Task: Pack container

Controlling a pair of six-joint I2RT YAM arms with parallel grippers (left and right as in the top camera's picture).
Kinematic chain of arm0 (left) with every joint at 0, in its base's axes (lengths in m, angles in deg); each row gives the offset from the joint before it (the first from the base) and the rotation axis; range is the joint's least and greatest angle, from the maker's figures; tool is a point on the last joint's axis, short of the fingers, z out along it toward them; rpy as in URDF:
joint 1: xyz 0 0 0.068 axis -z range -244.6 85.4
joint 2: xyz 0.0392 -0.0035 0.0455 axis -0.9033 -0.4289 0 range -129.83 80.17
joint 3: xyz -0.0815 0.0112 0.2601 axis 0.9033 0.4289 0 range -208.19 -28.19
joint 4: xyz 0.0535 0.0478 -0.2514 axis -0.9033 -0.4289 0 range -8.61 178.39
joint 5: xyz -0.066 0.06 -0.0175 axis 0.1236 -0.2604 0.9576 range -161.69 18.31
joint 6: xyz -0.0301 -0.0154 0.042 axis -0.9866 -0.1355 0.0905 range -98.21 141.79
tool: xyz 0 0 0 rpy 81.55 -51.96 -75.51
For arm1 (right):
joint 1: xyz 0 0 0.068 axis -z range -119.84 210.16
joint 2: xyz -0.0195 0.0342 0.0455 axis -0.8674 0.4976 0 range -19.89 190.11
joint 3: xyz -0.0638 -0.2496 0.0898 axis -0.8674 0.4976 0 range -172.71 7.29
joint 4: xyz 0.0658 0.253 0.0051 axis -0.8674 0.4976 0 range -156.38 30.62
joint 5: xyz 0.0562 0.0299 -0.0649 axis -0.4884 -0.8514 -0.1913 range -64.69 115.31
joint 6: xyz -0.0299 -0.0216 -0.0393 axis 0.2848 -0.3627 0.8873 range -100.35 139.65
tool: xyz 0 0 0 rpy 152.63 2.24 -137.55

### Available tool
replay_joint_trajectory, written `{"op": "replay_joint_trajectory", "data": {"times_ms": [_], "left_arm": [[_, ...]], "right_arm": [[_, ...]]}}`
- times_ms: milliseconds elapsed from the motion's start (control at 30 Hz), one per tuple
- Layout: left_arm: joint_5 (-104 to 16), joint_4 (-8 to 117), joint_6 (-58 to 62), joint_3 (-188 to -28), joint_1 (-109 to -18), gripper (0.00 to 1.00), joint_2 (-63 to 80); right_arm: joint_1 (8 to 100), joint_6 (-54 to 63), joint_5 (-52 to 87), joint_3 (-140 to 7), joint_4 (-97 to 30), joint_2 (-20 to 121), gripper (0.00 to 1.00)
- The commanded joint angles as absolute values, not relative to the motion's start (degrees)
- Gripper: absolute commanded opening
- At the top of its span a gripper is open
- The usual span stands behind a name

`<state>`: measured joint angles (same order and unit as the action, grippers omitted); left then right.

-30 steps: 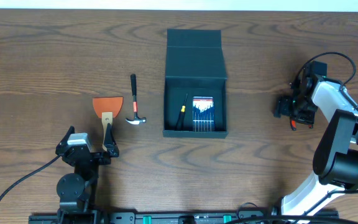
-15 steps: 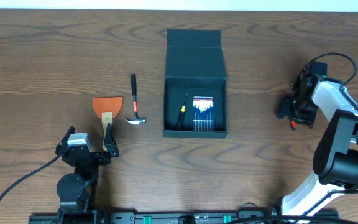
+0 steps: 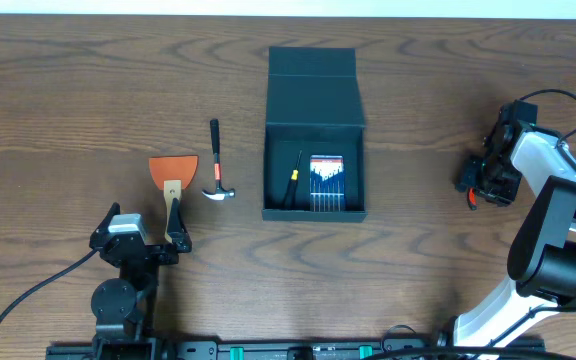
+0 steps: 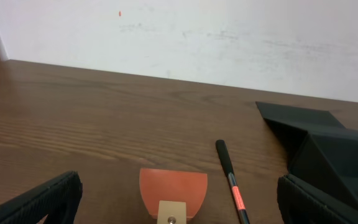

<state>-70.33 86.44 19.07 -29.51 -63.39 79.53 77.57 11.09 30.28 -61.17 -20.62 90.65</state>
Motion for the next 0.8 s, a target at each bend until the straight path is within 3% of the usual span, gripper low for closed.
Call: {"op": "replay_joint_trajectory", "data": {"times_ms": [0, 200, 533, 767], "left_arm": [[-70.83, 84.34, 19.66, -28.44, -63.67, 0.98, 79.55], [-70.83, 84.34, 19.63, -28.44, -63.67, 0.99, 79.55], [-70.83, 84.36, 19.66, -28.44, -63.67, 0.99, 79.55], [-70.83, 84.36, 19.66, -28.44, -63.67, 0.99, 79.55]], "right_arm": [[78.14, 9.82, 34.02, -59.8, -20.71, 93.69, 0.55], [78.14, 9.71, 32.36, -59.78, -20.79, 93.69, 0.54], [78.07, 9.37, 32.23, -59.78, -22.26, 93.69, 0.63], [78.07, 8.86, 30.8, -59.75, -23.11, 93.69, 0.57]]}}
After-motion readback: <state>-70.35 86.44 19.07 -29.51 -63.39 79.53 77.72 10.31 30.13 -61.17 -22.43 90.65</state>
